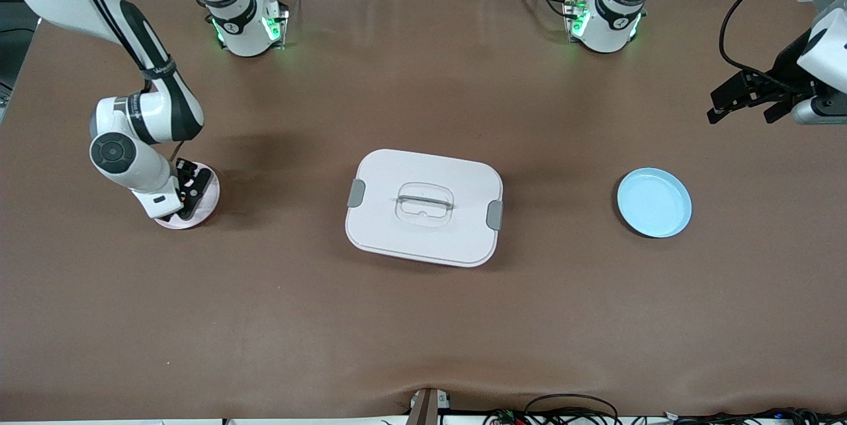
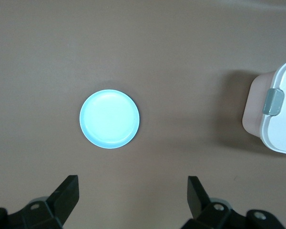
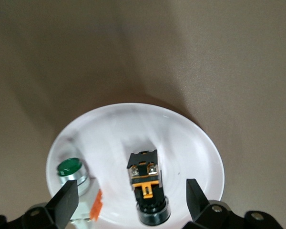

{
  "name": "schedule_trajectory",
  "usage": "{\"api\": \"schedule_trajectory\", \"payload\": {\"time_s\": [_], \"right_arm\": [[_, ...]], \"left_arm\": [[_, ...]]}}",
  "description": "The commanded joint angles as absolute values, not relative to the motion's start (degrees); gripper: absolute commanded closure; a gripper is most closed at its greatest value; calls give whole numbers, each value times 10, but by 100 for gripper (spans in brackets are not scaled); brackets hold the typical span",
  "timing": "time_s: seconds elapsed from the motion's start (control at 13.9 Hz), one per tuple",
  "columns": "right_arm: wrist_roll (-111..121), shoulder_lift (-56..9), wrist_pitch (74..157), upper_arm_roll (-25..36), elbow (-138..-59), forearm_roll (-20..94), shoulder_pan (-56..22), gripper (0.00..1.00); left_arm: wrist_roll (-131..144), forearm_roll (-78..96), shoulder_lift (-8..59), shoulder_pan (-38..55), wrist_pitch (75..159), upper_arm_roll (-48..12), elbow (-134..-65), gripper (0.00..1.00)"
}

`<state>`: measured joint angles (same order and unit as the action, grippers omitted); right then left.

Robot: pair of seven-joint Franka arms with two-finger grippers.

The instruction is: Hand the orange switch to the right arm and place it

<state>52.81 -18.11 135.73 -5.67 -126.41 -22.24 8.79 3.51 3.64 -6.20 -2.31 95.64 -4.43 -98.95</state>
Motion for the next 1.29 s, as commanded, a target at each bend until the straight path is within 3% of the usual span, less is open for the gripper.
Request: {"api": "schedule_trajectory", "payload": {"time_s": [0.0,0.36,1.22], "right_arm": [[466,-137,1303,-59,-1269,-173,79,0],[409,-98,1179,-59,-1211,-108,79,0],[382,-69,1032,-52,-1076,-61,96,0]], "left_arm": [[26,21,-58,-24,960,-46,-981,0],[27,22,-59,-21,956,-47,-977,0],[29,21,-43,-17,955,-49,-937,0]]}}
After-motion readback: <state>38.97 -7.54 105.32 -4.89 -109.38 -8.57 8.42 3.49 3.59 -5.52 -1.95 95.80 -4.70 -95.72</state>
